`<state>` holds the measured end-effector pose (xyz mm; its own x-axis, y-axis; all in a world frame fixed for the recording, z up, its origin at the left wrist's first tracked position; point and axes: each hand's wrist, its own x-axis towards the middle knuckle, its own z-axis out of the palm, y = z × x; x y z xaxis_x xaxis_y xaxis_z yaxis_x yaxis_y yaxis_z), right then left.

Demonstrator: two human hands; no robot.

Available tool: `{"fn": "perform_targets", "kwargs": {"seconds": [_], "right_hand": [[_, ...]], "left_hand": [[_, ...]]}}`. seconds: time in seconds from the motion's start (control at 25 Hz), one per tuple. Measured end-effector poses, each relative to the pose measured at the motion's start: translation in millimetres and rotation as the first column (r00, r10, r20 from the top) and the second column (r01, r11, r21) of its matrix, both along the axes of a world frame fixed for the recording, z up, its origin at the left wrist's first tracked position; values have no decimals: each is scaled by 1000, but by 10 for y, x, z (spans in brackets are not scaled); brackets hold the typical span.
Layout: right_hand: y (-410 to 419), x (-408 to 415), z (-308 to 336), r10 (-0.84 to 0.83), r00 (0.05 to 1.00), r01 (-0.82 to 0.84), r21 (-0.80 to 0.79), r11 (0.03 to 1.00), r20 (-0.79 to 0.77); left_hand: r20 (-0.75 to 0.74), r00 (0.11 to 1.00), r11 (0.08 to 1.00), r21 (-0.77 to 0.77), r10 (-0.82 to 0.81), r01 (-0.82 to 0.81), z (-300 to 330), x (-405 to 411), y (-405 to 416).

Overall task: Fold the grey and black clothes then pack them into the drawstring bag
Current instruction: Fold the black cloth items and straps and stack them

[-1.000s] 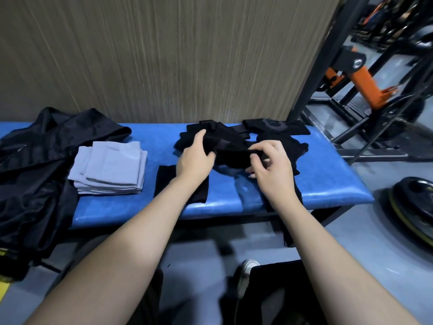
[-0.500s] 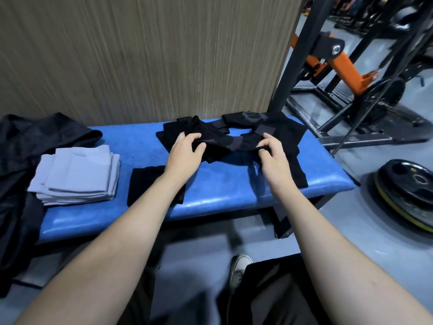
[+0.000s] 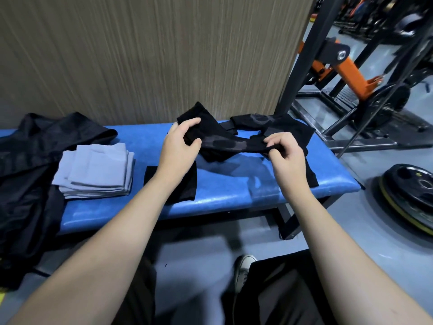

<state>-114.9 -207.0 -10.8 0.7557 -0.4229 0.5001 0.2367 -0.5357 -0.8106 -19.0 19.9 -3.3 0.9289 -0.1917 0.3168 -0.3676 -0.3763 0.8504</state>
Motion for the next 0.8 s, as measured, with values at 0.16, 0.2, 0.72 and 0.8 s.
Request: {"fn": "perform_targets", "kwargs": {"seconds": [0.16,0.2,0.72,0.8], "right_hand": [[22,20,-31,21,995,-26,-48,999,-98],[12,35,-64,8,988,-16,-50,999,-154],[201,224,-442,-98,767,-196,-378,905,-634],[279,259,-432,-210,733,-179,-481,859,-647]], "left_hand": [[-54,998,999,-30,27,-28,26,-37,226],[-66,997,999,-27,45,-47,26,-42,279],[-185,979,978,203,88,-49,-126,-105,677],[-185,977,970,235,108,-63,-124,-100,713]]}}
